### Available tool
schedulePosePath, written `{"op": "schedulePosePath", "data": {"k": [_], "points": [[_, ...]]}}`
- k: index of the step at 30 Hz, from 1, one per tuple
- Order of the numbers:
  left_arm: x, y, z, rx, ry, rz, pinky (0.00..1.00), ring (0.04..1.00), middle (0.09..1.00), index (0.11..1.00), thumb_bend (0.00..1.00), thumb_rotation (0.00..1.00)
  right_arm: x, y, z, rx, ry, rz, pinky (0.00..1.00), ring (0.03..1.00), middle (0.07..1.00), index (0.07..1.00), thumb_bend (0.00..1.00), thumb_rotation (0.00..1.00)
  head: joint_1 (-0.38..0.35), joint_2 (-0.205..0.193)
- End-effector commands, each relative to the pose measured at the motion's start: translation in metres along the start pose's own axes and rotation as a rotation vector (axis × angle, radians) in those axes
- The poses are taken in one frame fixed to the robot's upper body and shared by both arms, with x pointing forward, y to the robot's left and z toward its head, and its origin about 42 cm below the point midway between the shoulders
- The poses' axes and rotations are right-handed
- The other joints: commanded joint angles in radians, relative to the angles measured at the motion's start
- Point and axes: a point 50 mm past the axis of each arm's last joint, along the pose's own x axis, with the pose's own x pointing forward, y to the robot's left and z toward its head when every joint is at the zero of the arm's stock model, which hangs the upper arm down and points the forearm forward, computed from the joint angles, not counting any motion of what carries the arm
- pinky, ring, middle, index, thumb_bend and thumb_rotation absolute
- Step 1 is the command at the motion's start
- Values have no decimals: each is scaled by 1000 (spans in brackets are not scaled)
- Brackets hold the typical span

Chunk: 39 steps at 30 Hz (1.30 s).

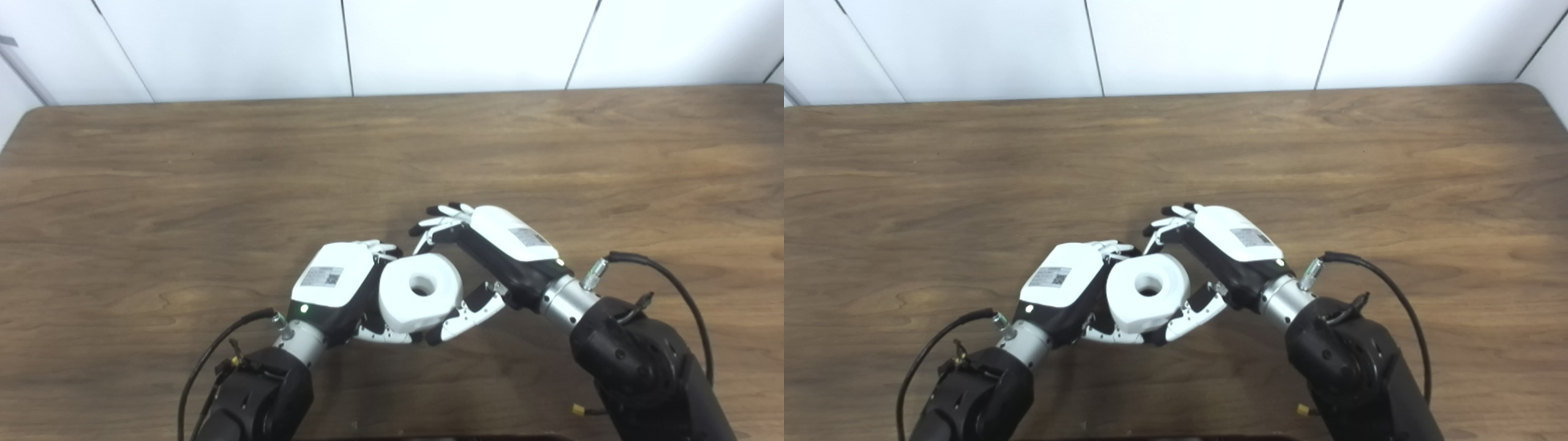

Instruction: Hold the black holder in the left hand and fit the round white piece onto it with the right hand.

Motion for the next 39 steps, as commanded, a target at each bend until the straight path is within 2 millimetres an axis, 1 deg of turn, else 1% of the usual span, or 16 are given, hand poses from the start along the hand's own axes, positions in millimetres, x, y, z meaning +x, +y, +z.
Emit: {"op": "schedulePosePath", "data": {"k": [1, 3, 4, 7, 11, 14, 20, 29, 32, 39], "points": [[-3, -9, 2, -14, -4, -69, 851, 876, 832, 490, 514, 57, 0, -1, 3, -12, -16, 12, 1000, 958, 845, 658, 1000, 320, 0, 0], [-3, -9, 2, -17, -4, -69, 851, 875, 831, 490, 514, 57, -1, -1, 3, -19, -9, 24, 1000, 970, 886, 791, 1000, 345, 1, 0], [-3, -9, 2, -17, -5, -69, 852, 876, 831, 490, 514, 57, -1, 0, 2, -21, -6, 27, 1000, 974, 899, 832, 1000, 354, 1, 0], [-2, -9, 2, -16, -5, -69, 850, 875, 829, 490, 514, 57, -2, 1, 2, -25, -1, 31, 1000, 995, 936, 914, 1000, 379, 0, -1], [-2, -10, 1, -18, -6, -68, 848, 874, 826, 490, 515, 57, -3, 2, 0, -28, 6, 26, 1000, 1000, 969, 971, 1000, 405, 0, -1], [-2, -10, 1, -16, -6, -69, 851, 876, 827, 490, 515, 57, -3, 2, -1, -33, 14, 27, 1000, 1000, 975, 980, 1000, 415, 3, -4], [-1, -11, 2, -16, -2, -72, 850, 877, 827, 490, 515, 56, -3, 3, -3, -30, 20, 37, 1000, 1000, 967, 958, 1000, 408, 6, -5], [1, -12, 1, -19, -3, -71, 851, 876, 826, 490, 515, 56, -4, -3, 2, -45, 9, 23, 1000, 1000, 959, 952, 1000, 410, 9, -7], [1, -13, 1, -17, -4, -70, 849, 876, 827, 490, 515, 56, -5, -7, 5, -46, 0, 14, 1000, 1000, 958, 955, 1000, 403, 9, -7], [1, -13, 1, -18, -1, -72, 852, 877, 826, 490, 515, 56, -9, -26, 17, -82, -45, -21, 1000, 1000, 958, 946, 1000, 405, 7, -6]]}}
